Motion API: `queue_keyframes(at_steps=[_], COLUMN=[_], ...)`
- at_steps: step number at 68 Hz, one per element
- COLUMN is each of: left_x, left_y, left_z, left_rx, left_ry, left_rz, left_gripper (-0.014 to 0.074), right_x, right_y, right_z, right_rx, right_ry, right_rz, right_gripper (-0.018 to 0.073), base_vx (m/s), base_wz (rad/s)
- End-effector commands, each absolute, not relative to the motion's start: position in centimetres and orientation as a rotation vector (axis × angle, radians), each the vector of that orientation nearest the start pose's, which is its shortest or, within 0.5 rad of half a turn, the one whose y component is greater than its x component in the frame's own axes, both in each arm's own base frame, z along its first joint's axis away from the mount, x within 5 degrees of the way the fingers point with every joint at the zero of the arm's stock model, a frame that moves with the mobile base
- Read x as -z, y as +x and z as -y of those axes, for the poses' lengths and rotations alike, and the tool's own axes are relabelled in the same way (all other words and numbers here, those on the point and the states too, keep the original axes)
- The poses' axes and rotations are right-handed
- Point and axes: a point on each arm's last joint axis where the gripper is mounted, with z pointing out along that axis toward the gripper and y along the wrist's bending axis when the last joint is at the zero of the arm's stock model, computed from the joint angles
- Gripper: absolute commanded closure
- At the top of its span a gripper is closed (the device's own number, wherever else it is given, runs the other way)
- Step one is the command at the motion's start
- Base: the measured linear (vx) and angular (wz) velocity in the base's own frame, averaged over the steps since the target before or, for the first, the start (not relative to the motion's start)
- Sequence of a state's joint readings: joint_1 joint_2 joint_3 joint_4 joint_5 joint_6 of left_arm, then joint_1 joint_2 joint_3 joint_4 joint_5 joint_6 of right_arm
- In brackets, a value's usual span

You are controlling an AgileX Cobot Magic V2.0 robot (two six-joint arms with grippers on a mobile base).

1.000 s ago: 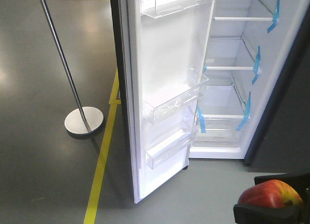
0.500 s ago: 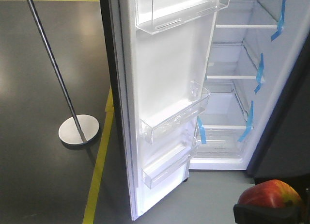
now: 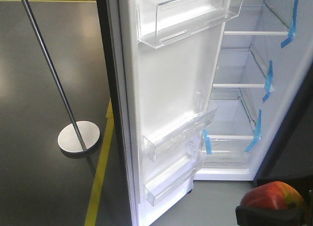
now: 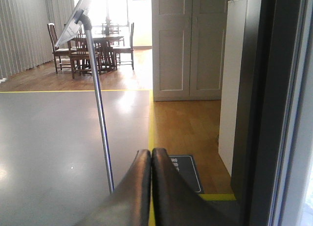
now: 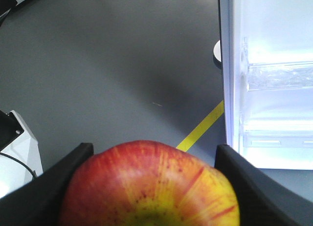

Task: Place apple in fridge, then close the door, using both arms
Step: 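Approach the refrigerator door shelves with the apple held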

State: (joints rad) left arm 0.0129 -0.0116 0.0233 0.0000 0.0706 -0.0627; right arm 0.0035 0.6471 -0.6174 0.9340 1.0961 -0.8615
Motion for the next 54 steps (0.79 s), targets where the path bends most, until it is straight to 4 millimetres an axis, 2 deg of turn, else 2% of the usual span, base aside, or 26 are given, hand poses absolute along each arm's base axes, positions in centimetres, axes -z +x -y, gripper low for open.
queue_keyframes(at_steps=[1,54], left_x=[-20.24,-20.24], left_y=[5.57,5.57], left_z=[-0.05,-0.05], left_rx=[0.044,0.044], left_ry=[-0.054,-0.054], left_rz=[-1.492,-1.492], left_gripper=[0.0603,0.0603], right_x=[-32.78,-32.78], right_y=[9.29,9.3], right_z=[-6.73,-6.73], right_rx=[-0.795,-0.795], right_ry=[-0.666,-0.666], right_rz=[-2.009,-2.009], right_gripper=[0.0353,0.0353], base_vx=[0.1,0.1], base_wz=[0.0,-0.01])
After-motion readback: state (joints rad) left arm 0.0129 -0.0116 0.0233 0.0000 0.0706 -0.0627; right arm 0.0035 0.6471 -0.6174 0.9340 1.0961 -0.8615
